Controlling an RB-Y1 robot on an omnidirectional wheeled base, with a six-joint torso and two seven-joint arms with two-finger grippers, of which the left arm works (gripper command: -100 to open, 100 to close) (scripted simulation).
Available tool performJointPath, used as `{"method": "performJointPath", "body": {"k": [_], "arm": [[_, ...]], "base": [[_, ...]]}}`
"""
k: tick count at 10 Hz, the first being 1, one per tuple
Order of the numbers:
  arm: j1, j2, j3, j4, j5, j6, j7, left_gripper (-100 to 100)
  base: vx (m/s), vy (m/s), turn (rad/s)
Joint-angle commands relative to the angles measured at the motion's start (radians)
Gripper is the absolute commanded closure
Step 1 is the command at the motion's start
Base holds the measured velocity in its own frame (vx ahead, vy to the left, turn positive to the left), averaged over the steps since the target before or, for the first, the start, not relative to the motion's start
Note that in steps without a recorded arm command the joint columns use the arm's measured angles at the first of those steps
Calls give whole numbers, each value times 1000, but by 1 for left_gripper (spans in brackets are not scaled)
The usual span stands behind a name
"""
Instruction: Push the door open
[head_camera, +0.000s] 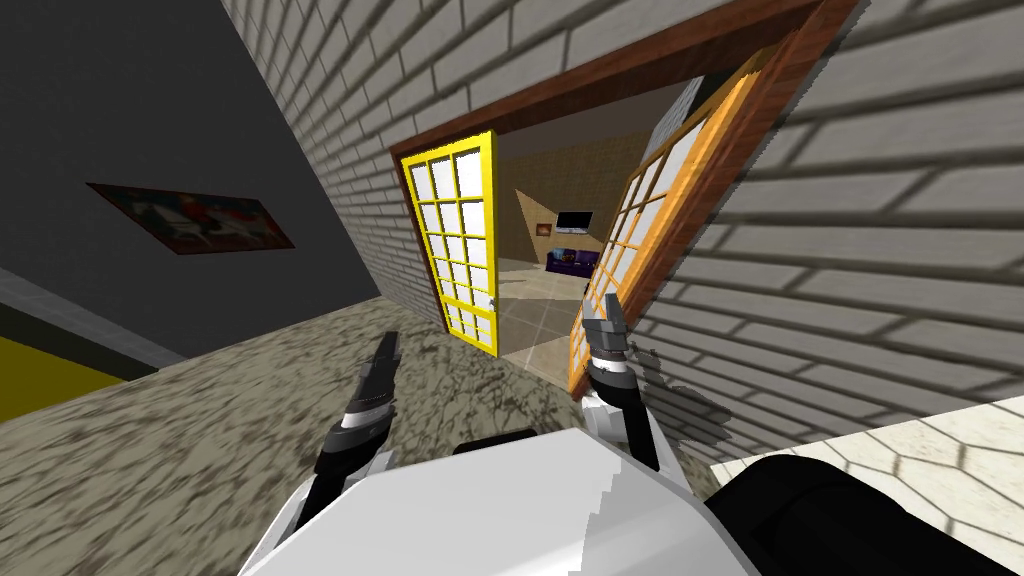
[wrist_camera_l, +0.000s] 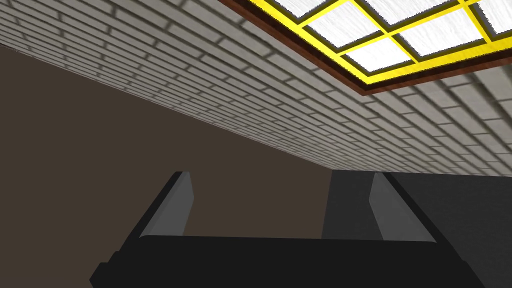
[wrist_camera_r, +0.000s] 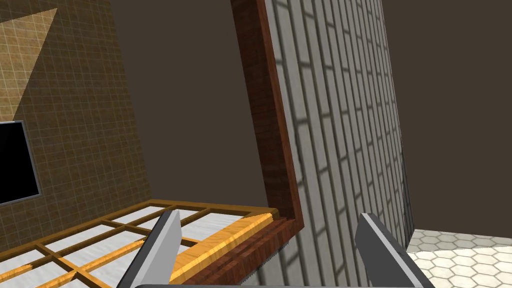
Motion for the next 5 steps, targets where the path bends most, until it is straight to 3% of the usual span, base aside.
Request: {"method": "performJointPath", "body": {"k": [1,5], "arm": [[2,4,-5,24,-9,-8,-29,-100],[6,11,-17,86,-33,-28,-97,-100]], "base": [[106,22,-31],[99,6,-28]]}}
